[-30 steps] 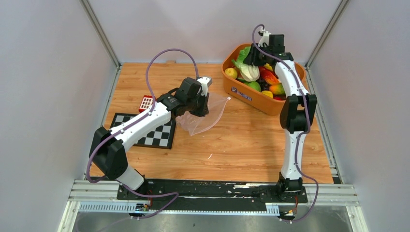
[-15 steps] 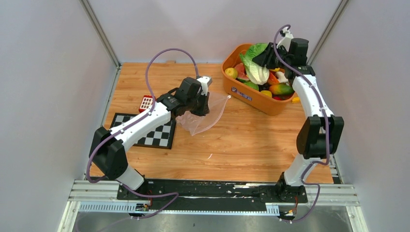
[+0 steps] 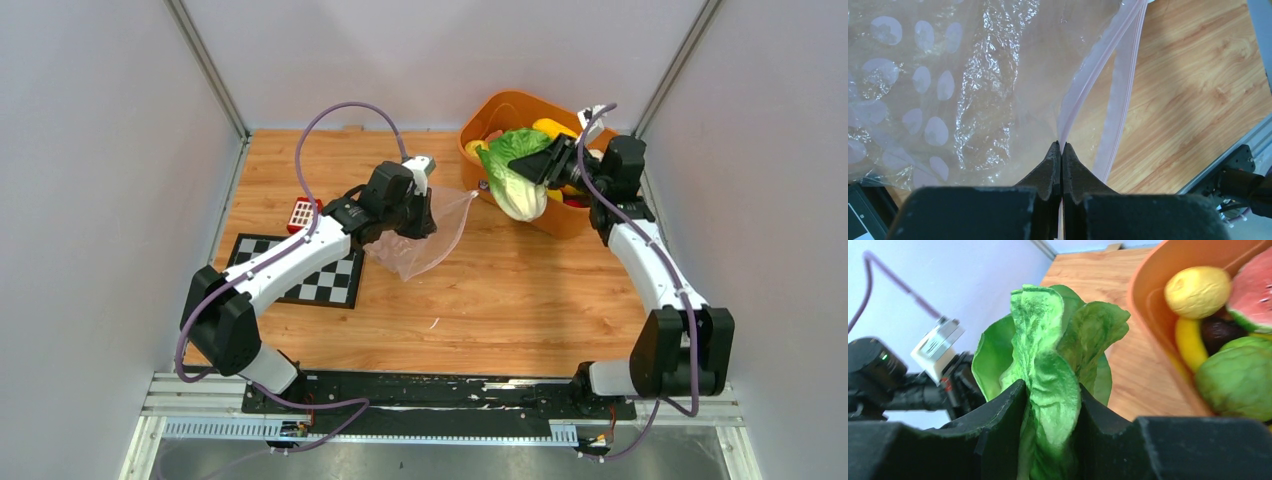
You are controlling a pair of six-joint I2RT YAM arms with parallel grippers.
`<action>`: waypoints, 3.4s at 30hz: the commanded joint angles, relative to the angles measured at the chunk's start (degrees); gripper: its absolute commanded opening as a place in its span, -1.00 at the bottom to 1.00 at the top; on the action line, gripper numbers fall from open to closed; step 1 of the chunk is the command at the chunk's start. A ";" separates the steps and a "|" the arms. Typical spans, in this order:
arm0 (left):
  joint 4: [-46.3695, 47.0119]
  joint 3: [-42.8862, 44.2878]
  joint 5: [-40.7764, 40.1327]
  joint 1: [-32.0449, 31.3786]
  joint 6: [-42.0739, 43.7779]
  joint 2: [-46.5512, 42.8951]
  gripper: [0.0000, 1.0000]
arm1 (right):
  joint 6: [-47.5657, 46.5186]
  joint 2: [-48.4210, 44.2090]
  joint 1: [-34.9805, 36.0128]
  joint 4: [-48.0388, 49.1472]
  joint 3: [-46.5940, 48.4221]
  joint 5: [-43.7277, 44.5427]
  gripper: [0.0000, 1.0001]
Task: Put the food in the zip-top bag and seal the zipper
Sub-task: Pick up the fake vegetable from the bin, then place the fake vegetable in the zipper food storage bag.
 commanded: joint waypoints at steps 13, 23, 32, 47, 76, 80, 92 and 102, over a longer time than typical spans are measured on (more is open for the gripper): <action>8.65 -1.33 4.97 0.04 -5.72 -2.33 -1.00 | 2.77 -13.07 12.01 13.54 -15.01 0.06 -0.58; 10.46 -2.21 4.60 0.04 -7.98 -3.63 -1.00 | -9.81 -9.32 18.63 0.11 -14.48 3.91 -0.59; 10.81 -2.15 4.54 0.04 -8.13 -4.99 -1.00 | -18.12 -8.10 18.91 -4.38 -16.69 4.94 -0.63; 9.82 -1.15 6.28 0.08 -7.89 -4.43 -1.00 | -29.68 -4.48 28.83 -18.23 -8.11 24.26 -0.63; 10.24 -5.74 8.44 0.06 -6.24 -7.73 -1.00 | -12.90 0.57 26.07 -9.88 -1.75 17.69 -0.53; 10.52 -5.45 9.54 0.09 -6.02 -7.27 -1.00 | -3.99 0.99 24.61 -3.26 -3.56 13.94 -0.53; 16.68 -6.19 15.58 0.00 -11.13 -6.47 -1.00 | 17.23 1.83 23.94 19.05 -13.18 20.98 -0.59; 20.75 -7.50 16.99 0.00 -15.76 -5.74 -1.00 | 16.78 -5.17 26.07 21.60 -17.25 35.19 -0.61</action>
